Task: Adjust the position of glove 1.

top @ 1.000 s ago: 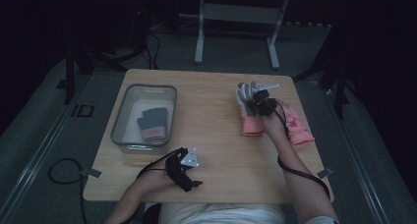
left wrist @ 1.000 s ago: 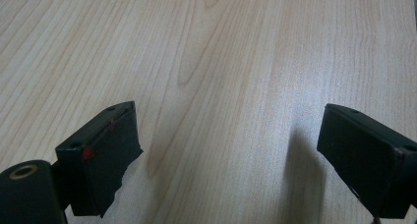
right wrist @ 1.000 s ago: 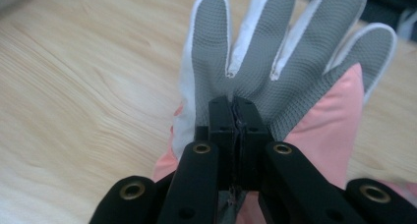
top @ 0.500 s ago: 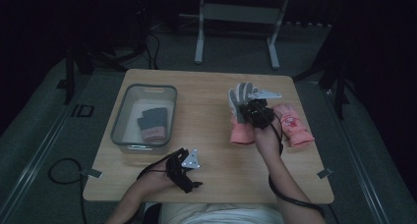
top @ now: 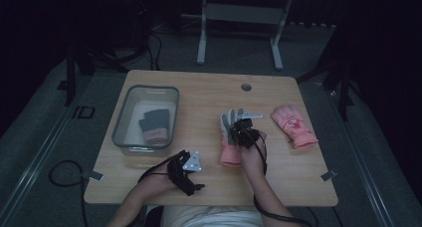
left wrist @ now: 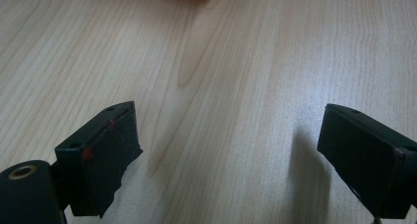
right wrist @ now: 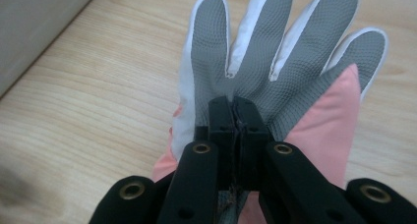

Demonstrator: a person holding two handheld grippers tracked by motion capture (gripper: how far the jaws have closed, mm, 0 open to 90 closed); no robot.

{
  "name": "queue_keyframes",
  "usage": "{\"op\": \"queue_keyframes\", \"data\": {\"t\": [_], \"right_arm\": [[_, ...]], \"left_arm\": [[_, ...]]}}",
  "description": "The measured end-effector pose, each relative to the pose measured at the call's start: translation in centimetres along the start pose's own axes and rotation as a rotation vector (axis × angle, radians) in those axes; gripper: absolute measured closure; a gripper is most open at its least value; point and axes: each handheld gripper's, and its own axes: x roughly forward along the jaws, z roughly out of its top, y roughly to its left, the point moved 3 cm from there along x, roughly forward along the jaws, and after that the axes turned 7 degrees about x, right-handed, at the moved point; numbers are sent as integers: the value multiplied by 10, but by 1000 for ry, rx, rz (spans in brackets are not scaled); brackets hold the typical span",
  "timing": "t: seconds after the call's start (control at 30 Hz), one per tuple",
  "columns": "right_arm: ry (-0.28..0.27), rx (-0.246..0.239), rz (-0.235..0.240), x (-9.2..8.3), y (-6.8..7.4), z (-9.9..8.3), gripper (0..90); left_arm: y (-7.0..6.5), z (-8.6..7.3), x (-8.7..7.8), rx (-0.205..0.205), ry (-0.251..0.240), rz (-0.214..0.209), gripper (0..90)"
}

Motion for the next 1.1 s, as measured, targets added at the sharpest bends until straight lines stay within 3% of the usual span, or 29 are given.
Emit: {"op": "queue_keyframes", "data": {"t": [0.2, 0.3, 0.43, 0.6, 0.73, 0.9, 0.93, 1.03, 1.1], "right_arm": [[31, -20, 2, 20, 5, -7, 871], [39, -30, 7, 28, 7, -11, 863], [24, -105, 13, 37, 11, -13, 859], [17, -137, 57, 41, 7, -12, 849], [6, -111, 78, 33, 7, -8, 793], [-46, -130, 107, 12, 5, -1, 686], [-89, -164, 98, -3, -2, 6, 668], [-122, -235, 79, -19, -14, 7, 647], [-130, -239, 80, -24, -21, 8, 650]], "left_arm": [[0, -1, 1, 8, 9, 4, 81], [0, -1, 1, -10, -5, 4, 81], [1, -2, 1, 0, 0, 3, 81], [1, -1, 1, -2, 0, 2, 81], [1, -1, 2, -1, 3, 2, 81], [-1, -2, 3, -4, 11, -8, 81], [-1, -2, 3, 3, 14, -11, 81], [-1, -1, 2, 16, 15, -6, 80], [-1, -1, 2, 14, 13, -7, 81]]}}
